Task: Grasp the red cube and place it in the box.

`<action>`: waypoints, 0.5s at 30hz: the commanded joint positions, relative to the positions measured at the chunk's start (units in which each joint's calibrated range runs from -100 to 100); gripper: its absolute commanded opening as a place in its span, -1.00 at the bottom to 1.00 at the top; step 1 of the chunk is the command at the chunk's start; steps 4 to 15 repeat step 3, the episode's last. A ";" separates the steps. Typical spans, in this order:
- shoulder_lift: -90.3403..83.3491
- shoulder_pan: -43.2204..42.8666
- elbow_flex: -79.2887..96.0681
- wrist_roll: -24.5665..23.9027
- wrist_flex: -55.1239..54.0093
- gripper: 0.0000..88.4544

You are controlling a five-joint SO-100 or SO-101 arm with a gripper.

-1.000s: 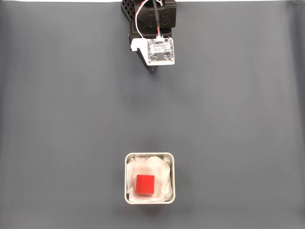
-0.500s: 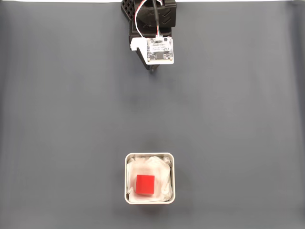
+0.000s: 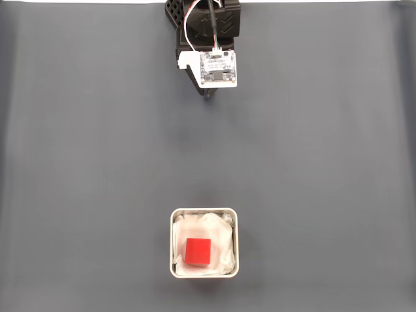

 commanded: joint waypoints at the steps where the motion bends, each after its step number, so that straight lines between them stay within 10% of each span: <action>1: 0.00 0.06 0.45 -0.10 1.28 -1.00; 15: 0.00 0.06 0.45 -0.10 1.28 -1.00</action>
